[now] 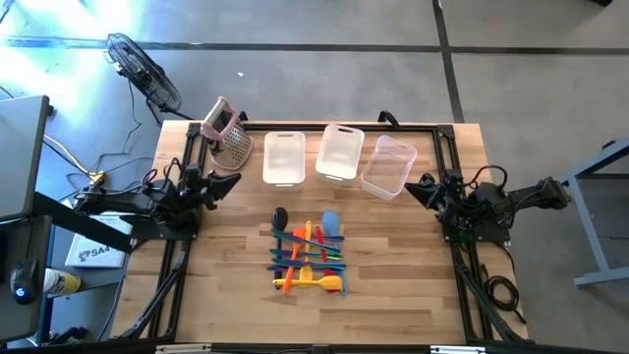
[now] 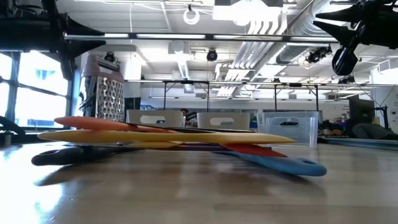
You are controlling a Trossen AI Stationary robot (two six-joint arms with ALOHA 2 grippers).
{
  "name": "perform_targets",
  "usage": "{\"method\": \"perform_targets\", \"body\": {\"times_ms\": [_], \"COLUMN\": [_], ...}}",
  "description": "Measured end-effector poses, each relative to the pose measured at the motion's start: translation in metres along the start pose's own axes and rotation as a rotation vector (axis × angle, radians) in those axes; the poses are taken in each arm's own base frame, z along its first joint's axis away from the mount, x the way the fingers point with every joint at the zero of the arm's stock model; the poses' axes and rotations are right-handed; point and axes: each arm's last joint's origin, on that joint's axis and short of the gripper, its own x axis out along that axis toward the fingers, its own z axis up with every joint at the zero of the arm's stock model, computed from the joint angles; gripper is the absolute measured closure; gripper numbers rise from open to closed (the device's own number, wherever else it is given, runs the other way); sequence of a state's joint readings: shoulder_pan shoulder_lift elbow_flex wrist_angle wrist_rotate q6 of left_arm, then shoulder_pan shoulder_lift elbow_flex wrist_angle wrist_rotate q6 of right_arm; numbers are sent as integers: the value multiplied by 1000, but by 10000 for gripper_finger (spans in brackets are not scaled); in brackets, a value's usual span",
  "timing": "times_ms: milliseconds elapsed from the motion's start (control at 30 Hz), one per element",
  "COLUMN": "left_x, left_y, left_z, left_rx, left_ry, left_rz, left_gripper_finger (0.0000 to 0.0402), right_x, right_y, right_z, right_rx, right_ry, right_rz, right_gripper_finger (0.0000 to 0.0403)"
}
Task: Pick & Place Kitchen Items
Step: Put the blue table knife into the transparent bin
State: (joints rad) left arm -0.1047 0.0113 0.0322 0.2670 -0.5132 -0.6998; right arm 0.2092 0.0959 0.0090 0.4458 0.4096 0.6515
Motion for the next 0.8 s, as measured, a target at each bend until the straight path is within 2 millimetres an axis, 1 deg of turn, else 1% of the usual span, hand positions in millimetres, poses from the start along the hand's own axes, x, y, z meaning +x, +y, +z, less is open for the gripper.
{"method": "perform_targets", "body": {"times_ms": [100,233,367,467,533,633,700,800], "left_x": [0,0,-1,-1,-1,1,4,9], "left_y": [-3,-6,-12,-21,-29,-41,-50,-63], "left_z": [3,7,14,23,31,42,49,60], "left_rx": [-35,-61,-93,-72,-58,-20,12,71], "left_ry": [-28,-63,-88,-84,-97,-92,-86,-88], "left_rz": [-31,-61,-127,-161,-185,-226,-254,-268], "left_gripper_finger": [271,223,195,187,185,185,185,185], "right_x": [1,2,5,9,14,24,34,50], "right_y": [4,15,29,42,52,67,76,88], "right_z": [5,19,38,51,60,72,77,81], "right_rx": [-19,-64,-171,-313,-395,-489,-552,-603], "right_ry": [-13,-82,-143,-158,-162,-149,-98,-5], "right_rz": [7,8,11,25,36,25,0,-33], "right_gripper_finger": [322,261,201,170,160,155,156,160]}}
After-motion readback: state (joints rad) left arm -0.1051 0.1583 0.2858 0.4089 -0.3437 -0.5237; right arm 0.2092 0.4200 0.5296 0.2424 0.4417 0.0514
